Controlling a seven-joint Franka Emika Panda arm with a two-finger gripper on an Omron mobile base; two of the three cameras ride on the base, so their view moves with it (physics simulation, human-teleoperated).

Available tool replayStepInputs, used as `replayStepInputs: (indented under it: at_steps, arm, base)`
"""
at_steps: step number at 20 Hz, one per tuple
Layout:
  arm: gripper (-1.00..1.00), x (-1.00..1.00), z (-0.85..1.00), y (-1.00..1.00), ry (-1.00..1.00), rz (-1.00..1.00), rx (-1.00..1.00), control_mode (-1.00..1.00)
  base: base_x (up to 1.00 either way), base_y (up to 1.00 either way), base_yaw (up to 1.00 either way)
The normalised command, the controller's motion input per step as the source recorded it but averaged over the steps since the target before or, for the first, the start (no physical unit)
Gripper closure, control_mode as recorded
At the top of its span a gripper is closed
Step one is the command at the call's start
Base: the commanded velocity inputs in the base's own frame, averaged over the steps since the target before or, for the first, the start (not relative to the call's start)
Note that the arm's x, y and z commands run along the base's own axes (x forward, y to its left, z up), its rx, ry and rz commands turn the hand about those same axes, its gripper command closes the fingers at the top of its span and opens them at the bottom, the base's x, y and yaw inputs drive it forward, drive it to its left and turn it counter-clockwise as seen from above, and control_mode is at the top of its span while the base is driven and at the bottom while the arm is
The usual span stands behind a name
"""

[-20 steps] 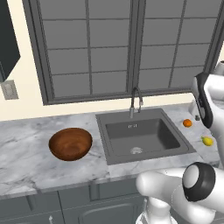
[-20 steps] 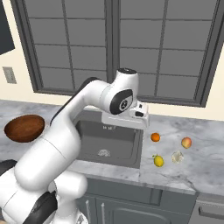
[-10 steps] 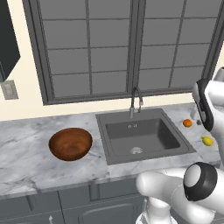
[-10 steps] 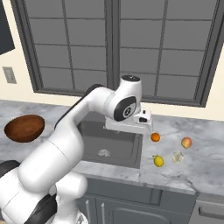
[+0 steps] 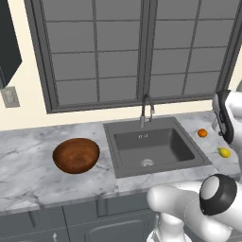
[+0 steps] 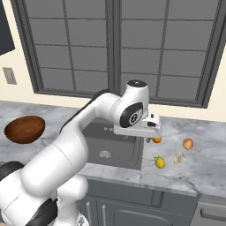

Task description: There is a mixed pile of frozen fruits and vegetables on the counter. Locate all the frozen vegetables and place the items in a bowl on the counter. Take all the frozen fruits and defrost them in a running sink.

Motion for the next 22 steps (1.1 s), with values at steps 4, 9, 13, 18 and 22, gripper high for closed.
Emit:
replayStepInputs:
  at_steps: [4, 9, 13, 18, 22]
  arm:
    - [-1.00, 0.00, -0.04, -0.32, -0.03, 0.00, -0.02, -1.00]
    - [-1.00, 0.00, -0.08, -0.31, 0.00, 0.00, 0.00, -1.00]
    - [-1.00, 0.00, -0.12, -0.26, 0.01, 0.00, 0.00, -1.00]
    - [-1.00, 0.00, -0.16, -0.19, 0.00, 0.00, 0.00, -1.00]
    - [-1.00, 0.04, -0.13, -0.19, 0.00, 0.00, 0.00, -1.00]
  base:
    - [0.00, 0.00, 0.00]
    - [0.00, 0.00, 0.00]
    - [0.00, 0.00, 0.00]
    - [0.00, 0.00, 0.00]
    - [0.00, 0.00, 0.00]
